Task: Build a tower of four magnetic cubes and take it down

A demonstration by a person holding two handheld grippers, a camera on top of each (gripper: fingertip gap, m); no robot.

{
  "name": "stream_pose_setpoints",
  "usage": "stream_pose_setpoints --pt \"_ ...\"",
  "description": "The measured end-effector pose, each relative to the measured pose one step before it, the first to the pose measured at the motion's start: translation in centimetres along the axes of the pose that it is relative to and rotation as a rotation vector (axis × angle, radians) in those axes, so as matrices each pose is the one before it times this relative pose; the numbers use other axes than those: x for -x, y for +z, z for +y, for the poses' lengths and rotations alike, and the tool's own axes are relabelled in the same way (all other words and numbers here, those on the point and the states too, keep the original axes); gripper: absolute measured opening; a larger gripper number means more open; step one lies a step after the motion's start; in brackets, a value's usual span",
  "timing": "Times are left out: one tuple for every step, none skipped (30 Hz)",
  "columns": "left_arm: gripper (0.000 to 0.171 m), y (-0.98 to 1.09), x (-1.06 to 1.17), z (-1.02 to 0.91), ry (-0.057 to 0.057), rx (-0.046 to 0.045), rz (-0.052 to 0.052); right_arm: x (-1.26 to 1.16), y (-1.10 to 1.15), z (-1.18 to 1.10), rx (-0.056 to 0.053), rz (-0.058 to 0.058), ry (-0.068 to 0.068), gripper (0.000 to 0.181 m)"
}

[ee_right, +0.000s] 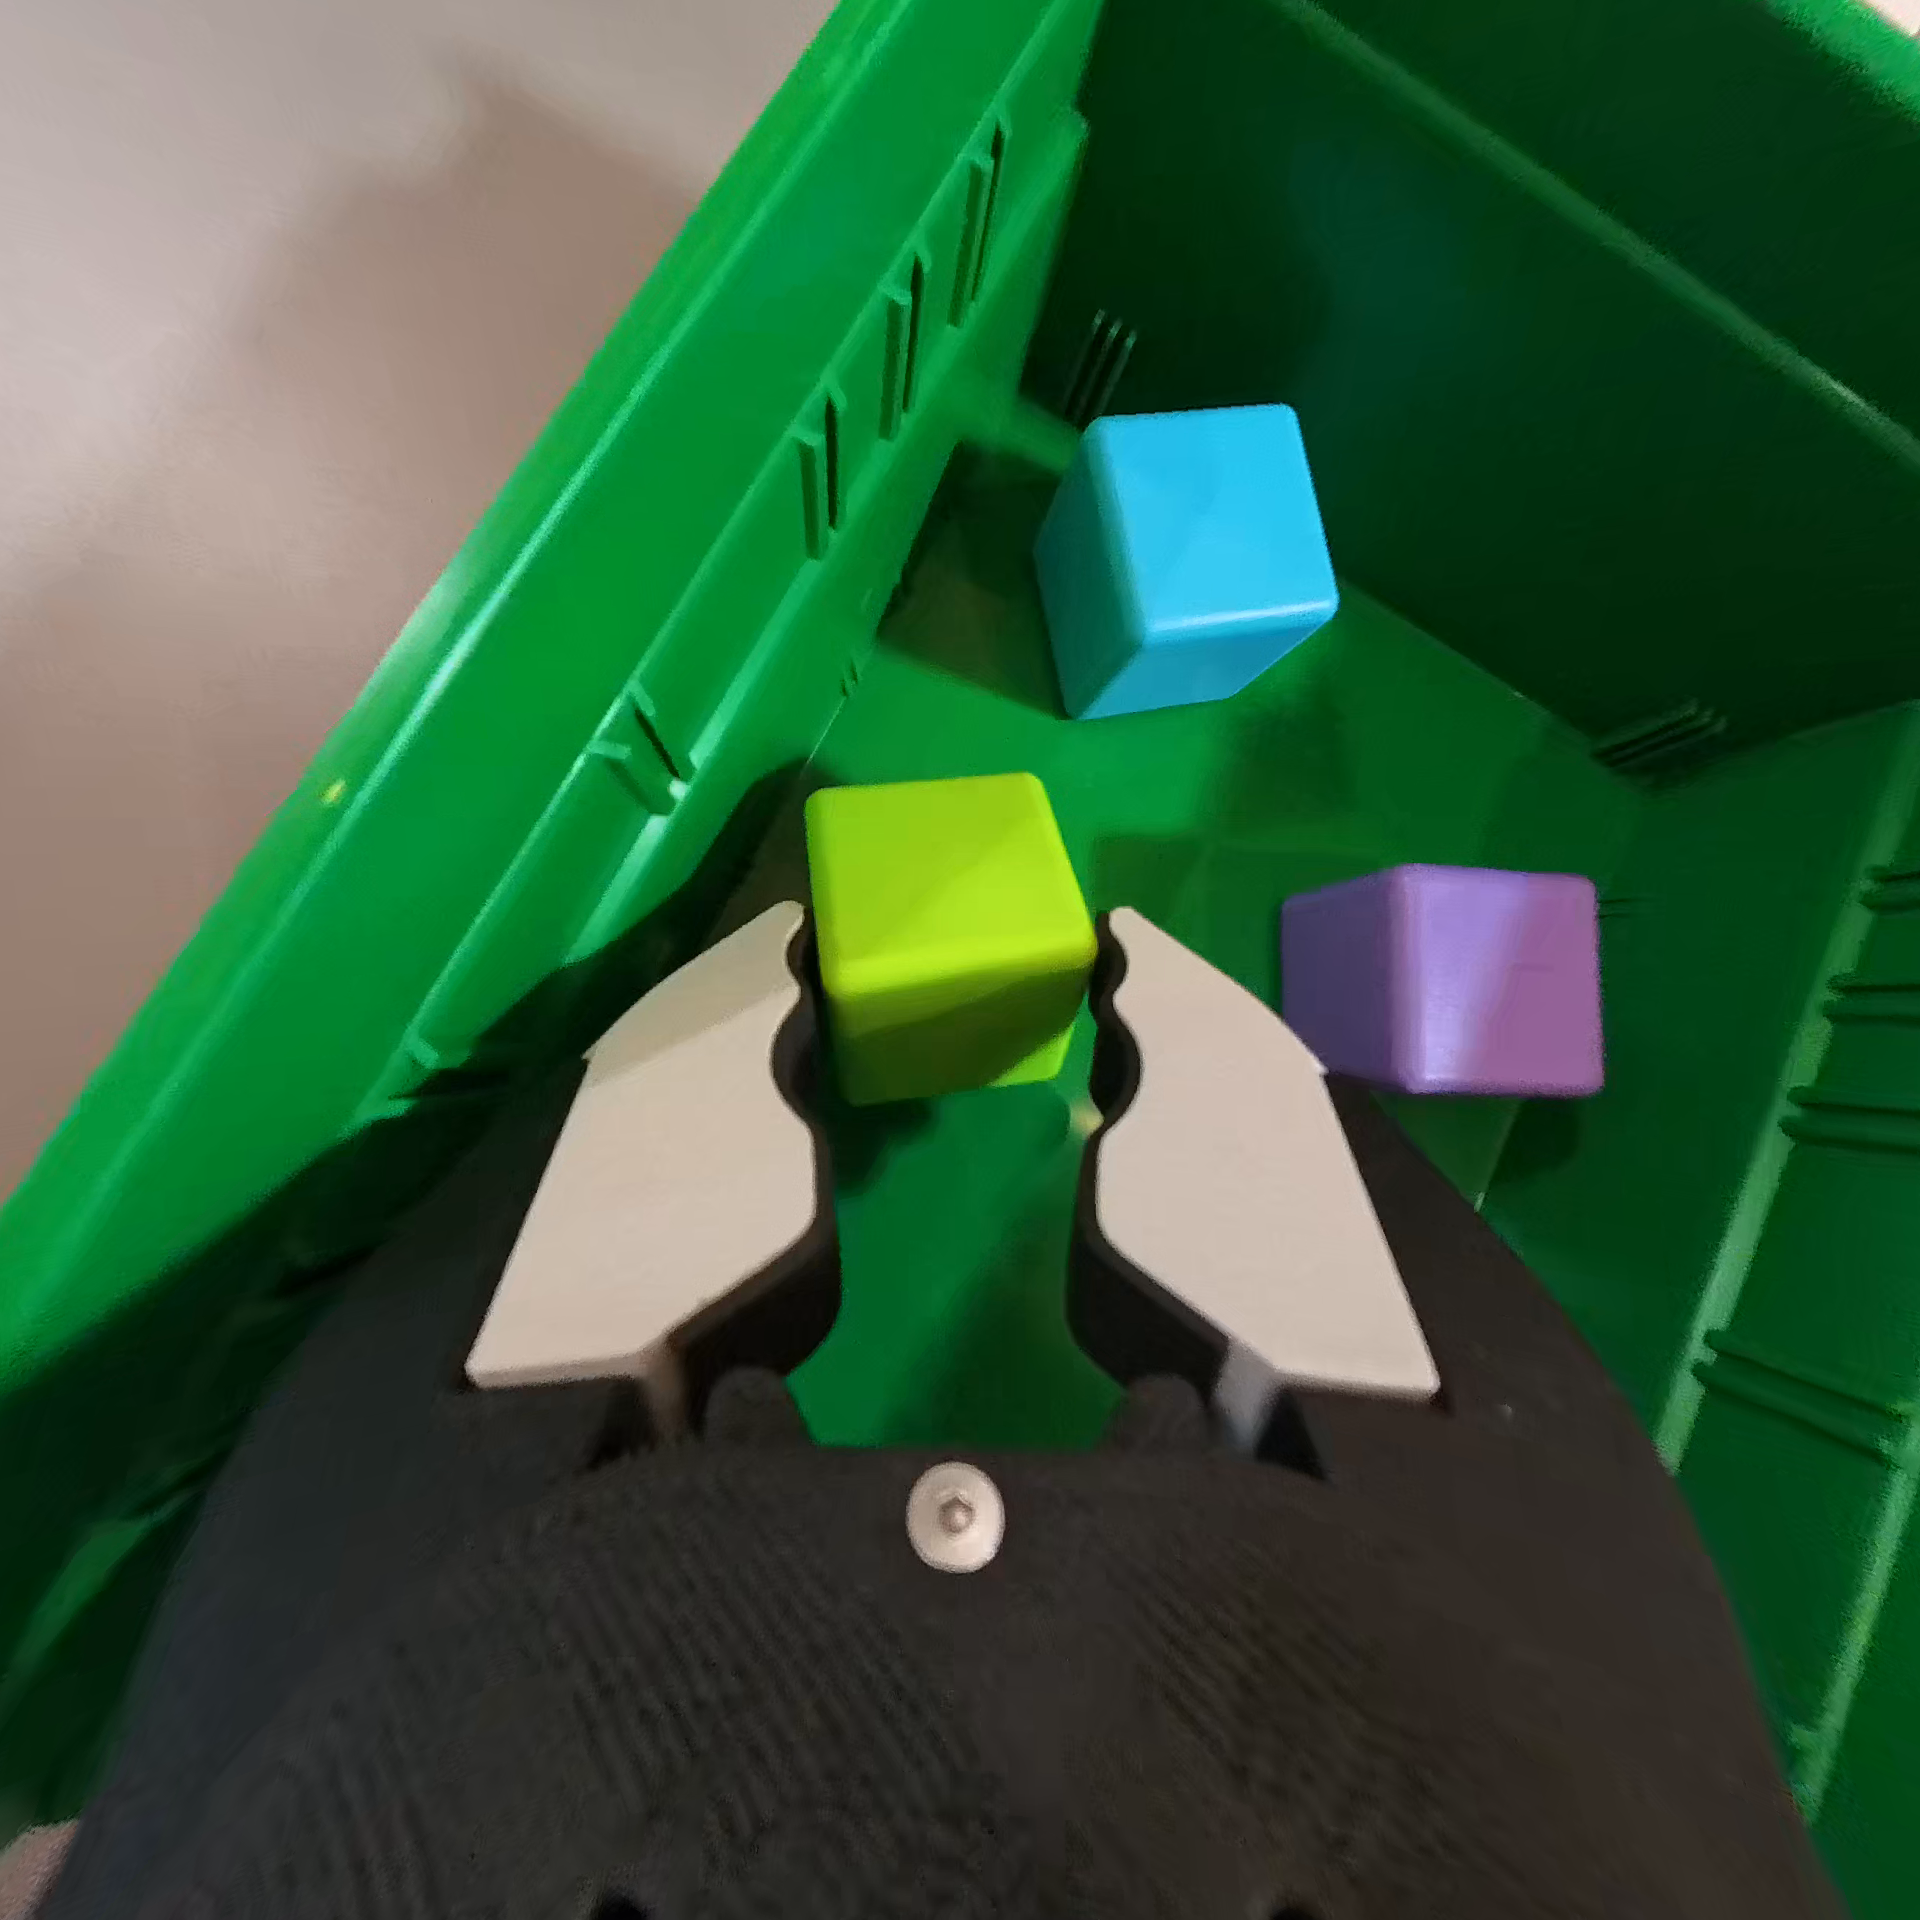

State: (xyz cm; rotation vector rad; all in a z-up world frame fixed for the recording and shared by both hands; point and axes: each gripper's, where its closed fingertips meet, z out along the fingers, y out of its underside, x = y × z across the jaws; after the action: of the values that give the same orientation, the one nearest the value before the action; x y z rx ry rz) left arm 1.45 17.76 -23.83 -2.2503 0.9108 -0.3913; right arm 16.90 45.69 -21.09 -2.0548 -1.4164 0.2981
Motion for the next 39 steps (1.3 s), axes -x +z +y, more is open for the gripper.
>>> stream_pose_setpoints --pt "0.050 0.005 0.000 -0.005 -0.0004 0.00000 0.0004 0.013 -0.050 0.046 -0.0013 -0.0013 0.0003 0.051" --pt "0.050 0.000 -0.002 0.000 -0.0001 0.00003 0.0001 0.027 -0.064 0.059 0.0012 -0.0032 0.0010 0.051" --pt "0.050 0.000 0.012 -0.001 -0.0001 -0.00003 0.0001 0.033 -0.063 0.085 0.0035 -0.0038 0.0013 0.054" --pt "0.050 0.005 -0.005 -0.005 0.0001 0.00003 -0.0001 0.019 -0.070 0.013 0.0012 -0.0021 -0.0011 0.056" --pt "0.050 -0.001 0.003 0.001 0.0001 0.00008 -0.0002 -0.015 -0.086 0.026 0.0038 0.0011 -0.0008 0.057" --pt "0.050 0.000 -0.001 0.000 -0.0001 0.00000 0.0000 0.018 -0.096 0.062 0.0061 -0.0009 0.0000 0.059" --pt "0.050 0.000 -0.001 0.000 0.0000 0.00000 0.0000 0.021 -0.123 0.019 0.0041 -0.0002 -0.0015 0.062" --pt "0.050 0.000 0.003 0.000 0.0002 0.00000 -0.0002 -0.079 -0.210 -0.025 0.0022 0.0064 -0.0050 0.064" --pt "0.050 0.000 0.002 0.000 0.0001 0.00000 -0.0001 -0.220 -0.368 -0.055 0.0034 0.0162 -0.0096 0.065" --pt "0.050 0.007 0.006 0.008 0.0003 0.00008 -0.0003 -0.394 -0.575 -0.171 0.0001 0.0269 -0.0142 0.065" --pt "0.050 0.004 -0.003 -0.004 0.0002 0.00009 -0.0002 -0.505 -0.792 -0.411 -0.0113 0.0341 -0.0166 0.065" --pt "0.050 0.000 -0.001 0.000 -0.0001 0.00002 0.0000 -0.438 -0.987 -0.704 -0.0275 0.0310 -0.0151 0.064" --pt "0.050 0.000 -0.001 0.000 -0.0001 0.00003 0.0001 -0.253 -1.133 -1.014 -0.0437 0.0211 -0.0110 0.062" --pt "0.051 -0.004 -0.001 0.004 -0.0004 -0.00010 0.0004 0.038 -1.215 -1.353 -0.0591 0.0084 -0.0085 0.061" --pt "0.050 0.000 -0.003 0.000 -0.0009 0.00001 0.0008 0.491 -1.237 -1.647 -0.0723 -0.0106 -0.0090 0.059" --pt "0.050 0.005 0.000 -0.007 -0.0011 -0.00009 0.0010 0.968 -1.180 -1.916 -0.0816 -0.0281 -0.0127 0.058" --pt "0.050 -0.001 0.009 0.000 -0.0010 0.00007 0.0009 1.359 -1.033 -2.071 -0.0850 -0.0373 -0.0146 0.057" --pt "0.051 0.007 -0.008 0.008 -0.0005 0.00010 0.0004 1.695 -0.789 -2.124 -0.0834 -0.0461 -0.0166 0.057" --pt "0.051 0.004 0.003 -0.003 -0.0002 0.00017 0.0002 2.001 -0.488 -2.043 -0.0762 -0.0558 -0.0198 0.058" --pt "0.051 -0.004 -0.002 0.004 -0.0004 -0.00010 0.0005 2.186 -0.122 -1.832 -0.0637 -0.0611 -0.0164 0.060" --pt "0.051 -0.010 0.009 -0.006 -0.0006 -0.00033 -0.0004 2.338 0.268 -1.534 -0.0507 -0.0684 -0.0081 0.064" --pt "0.051 -0.012 0.039 -0.006 -0.0013 -0.00074 -0.0026 2.511 0.635 -1.161 -0.0391 -0.0804 0.0031 0.067" --pt "0.053 -0.011 0.055 -0.008 -0.0015 -0.00087 -0.0040 2.630 0.990 -0.762 -0.0319 -0.0926 0.0171 0.069" --pt "0.061 -0.011 -0.017 0.054 -0.0004 0.00229 0.0001 2.588 1.308 -0.282 -0.0207 -0.1002 0.0270 0.072" --pt "0.065 -0.030 -0.079 0.075 0.0025 0.00222 0.0032 2.262 1.541 0.204 -0.0065 -0.0933 0.0290 0.074" --pt "0.066 -0.074 -0.010 0.084 0.0030 0.00038 -0.0013 1.581 1.641 0.672 0.0070 -0.0669 0.0209 0.074" --pt "0.068 -0.089 0.018 0.098 0.0009 0.00039 -0.0008 0.826 1.623 1.142 0.0265 -0.0318 0.0081 0.074" --pt "0.070 -0.105 -0.029 0.131 0.0006 0.00081 0.0048 0.365 1.498 1.436 0.0427 -0.0100 0.0018 0.073" --pt "0.071 -0.110 0.037 0.115 -0.0002 -0.00024 0.0020 0.204 1.340 1.482 0.0482 -0.0057 -0.0029 0.073" --pt "0.072 -0.113 0.101 0.100 -0.0028 -0.00035 -0.0006 0.079 1.176 1.374 0.0443 0.0000 -0.0046 0.074" --pt "0.073 -0.072 0.045 0.051 -0.0043 -0.00130 0.0035 0.005 0.995 1.243 0.0407 0.0038 -0.0066 0.074" --pt "0.073 -0.038 0.042 0.006 -0.0063 -0.00227 0.0036 -0.004 0.830 1.027 0.0325 0.0060 -0.0096 0.074" --pt "0.073 -0.020 0.026 -0.025 -0.0062 -0.00173 0.0038 -0.031 0.687 0.810 0.0225 0.0090 -0.0130 0.075" --pt "0.073 -0.006 0.000 -0.002 -0.0028 -0.00076 0.0028 -0.121 0.570 0.715 0.0194 0.0138 -0.0188 0.075" --pt "0.073 0.005 0.002 -0.008 -0.0008 -0.00015 0.0010 -0.159 0.487 0.601 0.0160 0.0161 -0.0175 0.075" --pt "0.073 0.006 0.002 0.010 -0.0004 0.00023 -0.0003 0.000 0.421 0.449 0.0100 0.0070 -0.0112 0.073" --pt "0.073 0.007 -0.002 -0.003 0.0003 0.00050 -0.0008 0.156 0.353 0.327 0.0058 -0.0043 -0.0086 0.070" --pt "0.073 0.002 0.002 0.001 0.0006 0.00041 -0.0004 0.114 0.281 0.205 0.0005 -0.0013 -0.0047 0.064" --pt "0.073 0.010 -0.007 0.006 -0.0001 0.00027 0.0000 0.098 0.206 0.115 -0.0026 -0.0012 -0.0033 0.057"
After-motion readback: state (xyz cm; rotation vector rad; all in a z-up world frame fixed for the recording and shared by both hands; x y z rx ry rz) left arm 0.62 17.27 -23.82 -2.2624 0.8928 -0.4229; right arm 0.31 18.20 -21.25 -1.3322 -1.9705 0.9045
